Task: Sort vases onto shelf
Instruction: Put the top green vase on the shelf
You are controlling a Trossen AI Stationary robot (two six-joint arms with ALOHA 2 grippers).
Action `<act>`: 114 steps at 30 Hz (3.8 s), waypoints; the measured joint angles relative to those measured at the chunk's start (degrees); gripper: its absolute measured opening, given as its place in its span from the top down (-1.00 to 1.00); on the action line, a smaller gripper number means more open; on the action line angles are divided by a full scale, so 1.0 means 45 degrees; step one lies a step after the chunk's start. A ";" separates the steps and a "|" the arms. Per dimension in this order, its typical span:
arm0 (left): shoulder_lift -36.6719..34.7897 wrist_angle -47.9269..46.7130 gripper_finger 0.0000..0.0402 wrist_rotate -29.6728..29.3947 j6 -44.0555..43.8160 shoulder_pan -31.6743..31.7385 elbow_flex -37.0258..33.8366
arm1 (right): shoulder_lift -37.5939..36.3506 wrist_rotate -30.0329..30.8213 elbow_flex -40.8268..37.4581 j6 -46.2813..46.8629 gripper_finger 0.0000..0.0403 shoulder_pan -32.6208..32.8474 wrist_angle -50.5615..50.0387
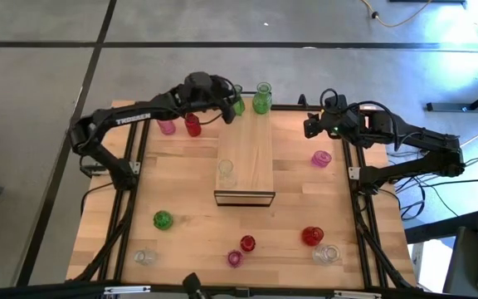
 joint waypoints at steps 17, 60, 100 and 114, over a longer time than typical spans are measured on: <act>0.0583 0.0817 0.48 -0.1864 -0.0980 -0.0367 0.0000 | 0.0000 -0.0218 -0.0002 0.0015 -0.30 0.0000 -0.0002; 0.1976 0.2272 0.45 -0.2501 -0.1258 -0.0583 0.0005 | 0.0000 -0.1097 -0.0002 -0.0055 -0.30 0.0010 -0.0435; 0.1986 0.2471 0.30 -0.2442 -0.1258 -0.0539 -0.0015 | -0.0001 -0.1116 -0.0002 -0.0034 -0.30 0.0010 -0.0463; 0.1986 0.2826 0.28 -0.2103 -0.1307 -0.0534 -0.0015 | 0.0000 -0.1264 -0.0002 -0.0034 -0.30 0.0010 -0.0464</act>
